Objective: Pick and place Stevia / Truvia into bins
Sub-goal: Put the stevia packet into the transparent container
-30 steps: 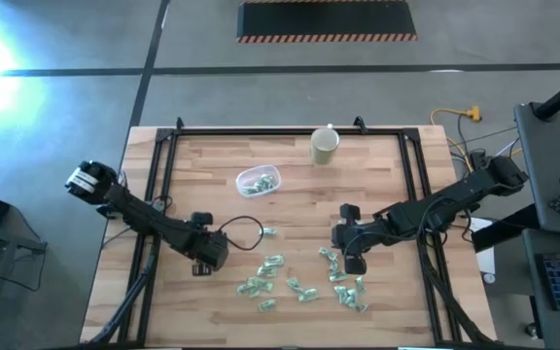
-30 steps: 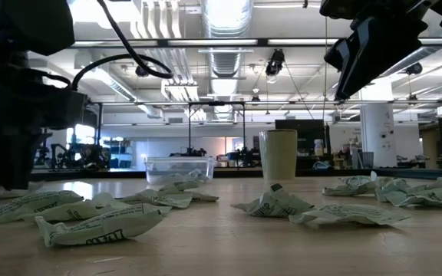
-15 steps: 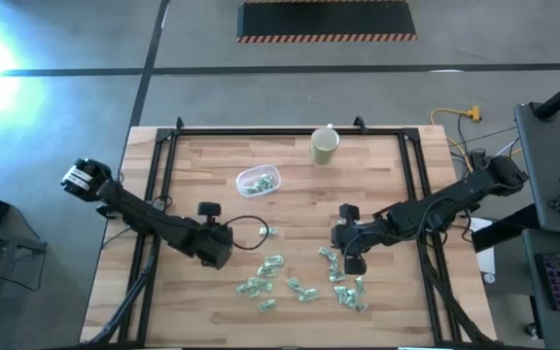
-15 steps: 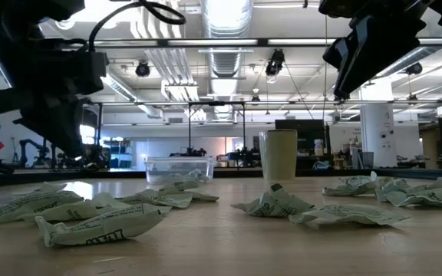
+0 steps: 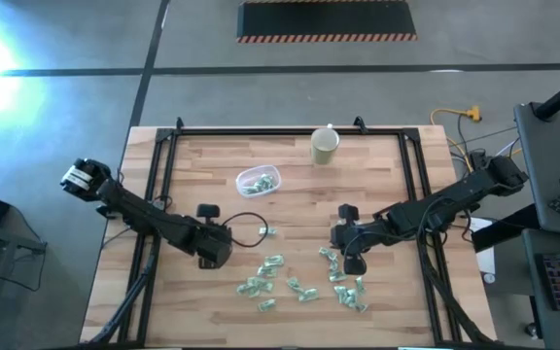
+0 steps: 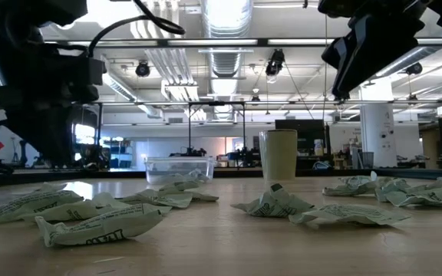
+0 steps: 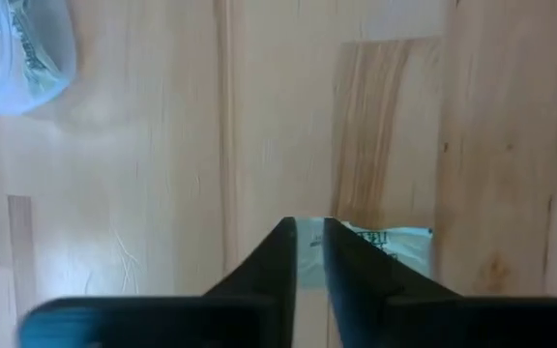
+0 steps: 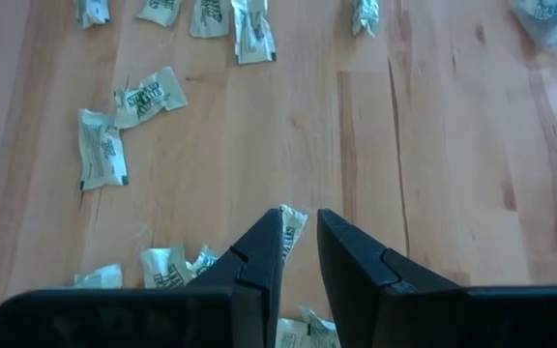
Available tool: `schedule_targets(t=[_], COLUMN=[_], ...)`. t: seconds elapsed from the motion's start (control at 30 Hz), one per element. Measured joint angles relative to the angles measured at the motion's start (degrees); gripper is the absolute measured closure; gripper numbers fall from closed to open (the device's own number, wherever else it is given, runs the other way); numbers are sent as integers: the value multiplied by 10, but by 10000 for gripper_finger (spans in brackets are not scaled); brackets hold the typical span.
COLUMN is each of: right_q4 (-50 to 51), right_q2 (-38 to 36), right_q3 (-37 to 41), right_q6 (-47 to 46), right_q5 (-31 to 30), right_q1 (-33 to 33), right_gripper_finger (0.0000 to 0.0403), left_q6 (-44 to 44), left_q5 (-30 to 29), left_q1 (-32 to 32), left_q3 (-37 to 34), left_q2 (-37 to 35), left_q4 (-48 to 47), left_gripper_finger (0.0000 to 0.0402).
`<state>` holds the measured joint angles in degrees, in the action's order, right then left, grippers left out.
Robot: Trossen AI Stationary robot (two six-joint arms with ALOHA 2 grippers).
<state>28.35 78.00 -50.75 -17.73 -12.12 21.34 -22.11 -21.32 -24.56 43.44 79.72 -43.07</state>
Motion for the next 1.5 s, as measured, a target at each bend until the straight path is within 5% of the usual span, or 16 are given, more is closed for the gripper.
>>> schedule_targets(t=[0.4, 1.0, 1.17, 1.5], right_q4=[-10, -18, -18, -19], right_q2=[0, 0, 0, 0], right_q3=[6, 7, 7, 7], right_q6=[12, 15, 15, 15], right_q5=[0, 0, 0, 0], right_q1=[0, 0, 0, 0], right_gripper_finger=[344, 346, 346, 346], left_q6=[-31, -11, -10, 4], left_q5=[17, 119, 126, 127], left_q1=[27, 84, 83, 83], left_q3=[-35, -109, -110, -111], left_q2=[0, -9, -23, -38], left_q4=[1, 101, 103, 103], left_gripper_finger=[219, 208, 240, 392])
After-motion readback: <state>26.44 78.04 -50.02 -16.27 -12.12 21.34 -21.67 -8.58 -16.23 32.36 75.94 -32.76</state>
